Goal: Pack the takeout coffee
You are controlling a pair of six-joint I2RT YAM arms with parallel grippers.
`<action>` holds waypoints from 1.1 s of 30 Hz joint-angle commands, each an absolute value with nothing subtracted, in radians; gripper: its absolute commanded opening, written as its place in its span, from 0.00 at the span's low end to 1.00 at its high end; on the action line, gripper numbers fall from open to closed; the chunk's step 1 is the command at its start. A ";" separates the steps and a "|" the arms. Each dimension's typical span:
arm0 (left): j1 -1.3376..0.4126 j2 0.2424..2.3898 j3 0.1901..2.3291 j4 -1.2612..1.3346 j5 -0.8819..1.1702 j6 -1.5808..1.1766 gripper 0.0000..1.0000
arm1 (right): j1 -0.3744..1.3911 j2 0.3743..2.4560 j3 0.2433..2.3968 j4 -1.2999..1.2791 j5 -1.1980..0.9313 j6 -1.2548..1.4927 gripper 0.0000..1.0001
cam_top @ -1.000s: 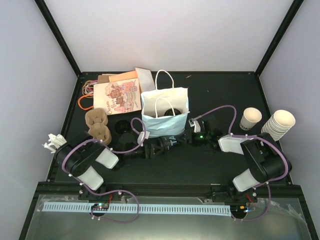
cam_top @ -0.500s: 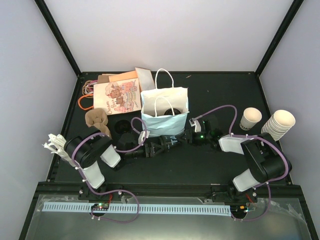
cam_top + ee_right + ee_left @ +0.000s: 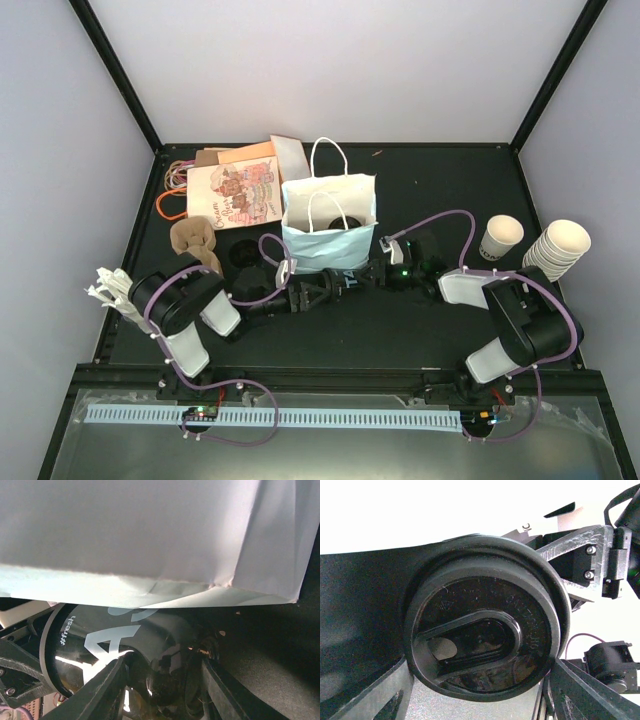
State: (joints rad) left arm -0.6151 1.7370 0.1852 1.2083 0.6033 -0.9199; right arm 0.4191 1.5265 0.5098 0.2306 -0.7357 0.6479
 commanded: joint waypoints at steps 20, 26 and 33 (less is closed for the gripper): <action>-0.614 1.829 0.222 1.391 0.598 -1.011 0.76 | 0.423 1.511 0.486 0.187 -0.735 0.619 0.44; -0.617 1.812 0.231 1.326 0.591 -1.003 0.74 | 0.423 1.498 0.481 0.182 -0.735 0.613 0.44; -0.623 1.720 0.224 1.214 0.603 -0.958 0.70 | 0.423 1.430 0.482 0.105 -0.661 0.585 0.55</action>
State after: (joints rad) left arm -0.6159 1.7924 0.2062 1.2743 0.5949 -1.0016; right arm 0.4191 1.4792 0.4973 0.1909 -0.7170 0.6243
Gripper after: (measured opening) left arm 0.736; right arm 0.530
